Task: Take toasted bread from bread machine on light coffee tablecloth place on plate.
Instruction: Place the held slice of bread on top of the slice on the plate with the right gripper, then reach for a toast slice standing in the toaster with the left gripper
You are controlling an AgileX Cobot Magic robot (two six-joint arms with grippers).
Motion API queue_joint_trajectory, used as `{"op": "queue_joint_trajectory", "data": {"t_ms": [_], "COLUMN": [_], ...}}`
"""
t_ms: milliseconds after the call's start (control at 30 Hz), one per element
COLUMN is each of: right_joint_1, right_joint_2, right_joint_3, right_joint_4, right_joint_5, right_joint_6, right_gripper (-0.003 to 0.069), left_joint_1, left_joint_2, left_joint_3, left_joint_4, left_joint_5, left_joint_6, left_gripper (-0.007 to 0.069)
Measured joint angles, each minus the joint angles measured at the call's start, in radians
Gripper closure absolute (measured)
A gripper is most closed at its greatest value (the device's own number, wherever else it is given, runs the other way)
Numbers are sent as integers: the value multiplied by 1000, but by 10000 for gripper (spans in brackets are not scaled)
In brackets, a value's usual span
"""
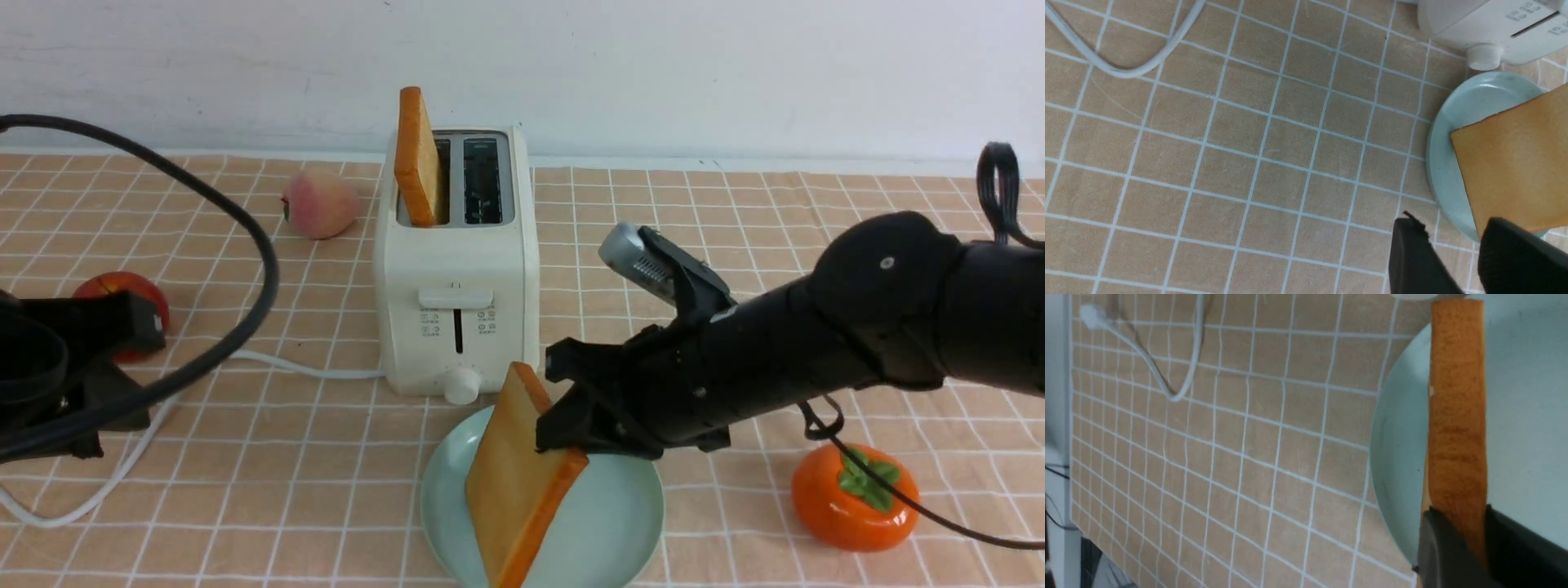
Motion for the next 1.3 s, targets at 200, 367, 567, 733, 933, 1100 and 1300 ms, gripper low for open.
{"op": "queue_joint_trajectory", "data": {"t_ms": [200, 367, 567, 733, 933, 1100, 1300], "right_joint_1": [0, 0, 0, 0, 0, 0, 0], "right_joint_2": [21, 5, -119, -234, -331, -411, -429], "right_joint_3": [5, 6, -13, -150, -301, -341, -342], "right_joint_4": [-14, -171, -484, -819, -1049, -1107, -1107], "right_joint_5": [-58, -28, 37, 218, 421, 548, 666], "right_joint_6": [-22, -23, 35, 211, 310, 327, 358], "right_gripper": [446, 183, -15, 17, 134, 272, 380], "left_joint_1": [0, 0, 0, 0, 0, 0, -1], "left_joint_2": [0, 0, 0, 24, 81, 188, 445], "left_joint_3": [0, 0, 0, 0, -44, -206, -515], "left_joint_4": [0, -4, -7, -21, -222, -425, -366], "left_joint_5": [-7, 3, 1, -158, -308, -266, -207], "left_joint_6": [-9, -9, -9, -6, 332, 740, 599], "left_gripper": [386, 386, 386, 386, 386, 386, 377]}}
